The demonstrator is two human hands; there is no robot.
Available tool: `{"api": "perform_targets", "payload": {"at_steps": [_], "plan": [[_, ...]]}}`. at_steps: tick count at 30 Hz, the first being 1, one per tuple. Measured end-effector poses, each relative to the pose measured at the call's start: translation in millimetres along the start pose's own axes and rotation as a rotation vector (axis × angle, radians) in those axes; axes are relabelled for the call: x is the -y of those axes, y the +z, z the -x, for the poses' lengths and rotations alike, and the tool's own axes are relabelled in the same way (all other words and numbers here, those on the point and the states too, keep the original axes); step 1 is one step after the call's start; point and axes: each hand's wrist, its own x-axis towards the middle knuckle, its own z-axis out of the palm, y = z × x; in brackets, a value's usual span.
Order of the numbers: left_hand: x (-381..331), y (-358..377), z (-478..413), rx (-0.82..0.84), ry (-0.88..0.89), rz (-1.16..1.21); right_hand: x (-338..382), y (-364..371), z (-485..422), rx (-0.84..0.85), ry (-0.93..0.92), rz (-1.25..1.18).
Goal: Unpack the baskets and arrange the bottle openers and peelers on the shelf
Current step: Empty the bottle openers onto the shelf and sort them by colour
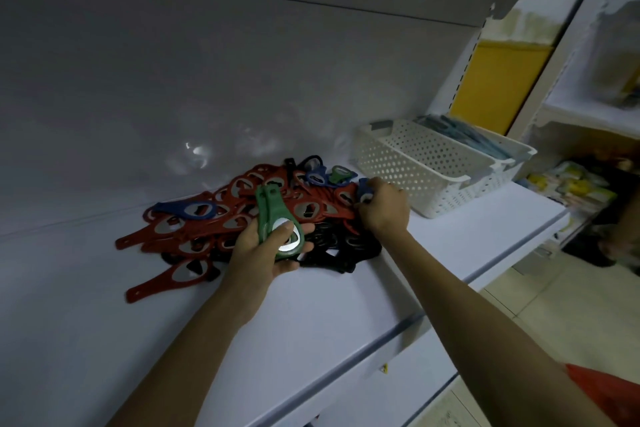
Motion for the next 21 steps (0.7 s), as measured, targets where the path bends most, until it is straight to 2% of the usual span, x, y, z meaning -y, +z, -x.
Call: {"api": "perform_targets", "payload": {"at_steps": [2, 5, 7, 9, 11, 14, 17, 19, 21], "plan": [[0, -1, -1, -0.018, -0.006, 0.029, 6, 0, -3, -0.02, -0.027, -0.068], [0, -2, -3, -0.04, -0.017, 0.089, 25, 0, 1, -0.063, -0.141, -0.293], [-1, -2, -4, -0.054, -0.018, 0.101, 40, 5, 8, 0.104, -0.264, -0.381], [-2, -4, -4, -0.081, -0.026, 0.113, 48, 13, 10, 0.26, -0.307, -0.372], [-3, -5, -5, -0.102, -0.031, 0.143, 48, 15, 3, 0.215, -0.27, -0.387], [-3, -5, -5, -0.118, -0.036, 0.181, 38, 14, -19, 0.09, -0.183, -0.237], [-3, -5, -7, -0.114, -0.041, 0.181, 34, 11, -38, 0.237, -0.189, 0.019], [-3, -5, -8, -0.101, -0.038, 0.182, 36, 15, -45, 0.352, -0.197, 0.085], [-4, -6, -9, -0.087, -0.04, 0.207, 39, 20, -48, 0.366, -0.201, 0.114]]}}
